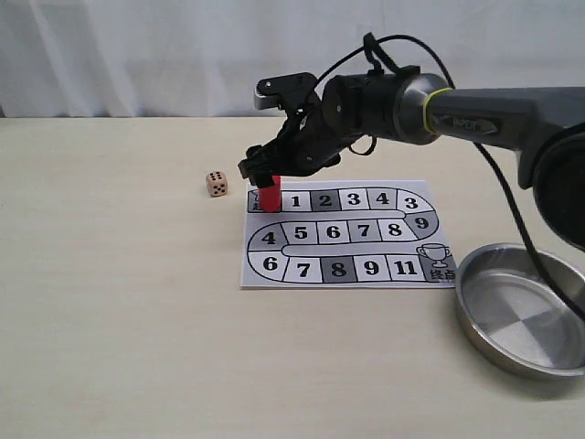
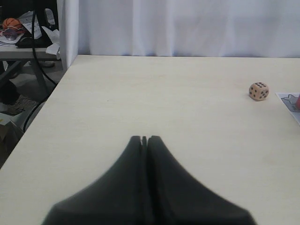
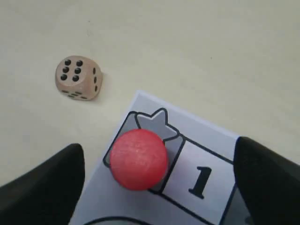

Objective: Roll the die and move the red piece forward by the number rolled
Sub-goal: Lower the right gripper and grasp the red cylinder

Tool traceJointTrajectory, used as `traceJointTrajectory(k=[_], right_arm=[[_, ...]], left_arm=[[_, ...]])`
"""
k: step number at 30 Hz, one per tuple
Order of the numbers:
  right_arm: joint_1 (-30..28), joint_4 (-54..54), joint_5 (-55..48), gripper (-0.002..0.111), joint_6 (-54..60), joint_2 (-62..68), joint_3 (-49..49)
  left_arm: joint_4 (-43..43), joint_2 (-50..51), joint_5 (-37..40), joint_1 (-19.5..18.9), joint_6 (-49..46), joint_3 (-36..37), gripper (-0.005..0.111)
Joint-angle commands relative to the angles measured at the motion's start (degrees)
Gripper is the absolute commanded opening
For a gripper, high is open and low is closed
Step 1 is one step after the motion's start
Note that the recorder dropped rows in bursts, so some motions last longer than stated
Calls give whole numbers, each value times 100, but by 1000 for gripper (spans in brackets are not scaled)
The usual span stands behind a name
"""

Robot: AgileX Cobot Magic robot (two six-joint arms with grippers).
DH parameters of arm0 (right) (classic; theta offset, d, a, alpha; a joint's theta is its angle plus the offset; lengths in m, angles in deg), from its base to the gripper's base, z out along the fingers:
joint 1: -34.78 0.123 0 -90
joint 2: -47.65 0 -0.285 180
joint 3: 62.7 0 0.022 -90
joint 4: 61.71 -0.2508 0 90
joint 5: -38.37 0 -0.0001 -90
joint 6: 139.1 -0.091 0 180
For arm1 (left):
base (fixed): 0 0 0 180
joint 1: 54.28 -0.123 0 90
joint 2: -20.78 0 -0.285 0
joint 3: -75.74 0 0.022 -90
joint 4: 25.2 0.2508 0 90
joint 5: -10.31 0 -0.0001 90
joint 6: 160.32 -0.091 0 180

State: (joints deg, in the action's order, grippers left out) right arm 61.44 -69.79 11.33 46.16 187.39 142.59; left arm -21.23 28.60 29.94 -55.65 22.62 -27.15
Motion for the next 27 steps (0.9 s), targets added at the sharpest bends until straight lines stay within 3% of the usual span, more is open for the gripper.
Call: traceJointTrajectory(k=[1, 9, 15, 23, 27], right_arm=[[1, 17, 668, 81, 13, 204, -11], [1, -1, 873, 79, 13, 336, -11], [10, -1, 873, 59, 13, 360, -11], [10, -1, 819, 47, 13, 450, -11], [10, -1, 790, 27, 13, 450, 14]], left_arm=[[-14, -3, -70, 1, 32, 11, 0], [-14, -3, -70, 1, 32, 11, 0], [-14, -3, -70, 1, 32, 11, 0], [-14, -3, -70, 1, 32, 11, 0], [-4, -3, -70, 1, 32, 11, 0]])
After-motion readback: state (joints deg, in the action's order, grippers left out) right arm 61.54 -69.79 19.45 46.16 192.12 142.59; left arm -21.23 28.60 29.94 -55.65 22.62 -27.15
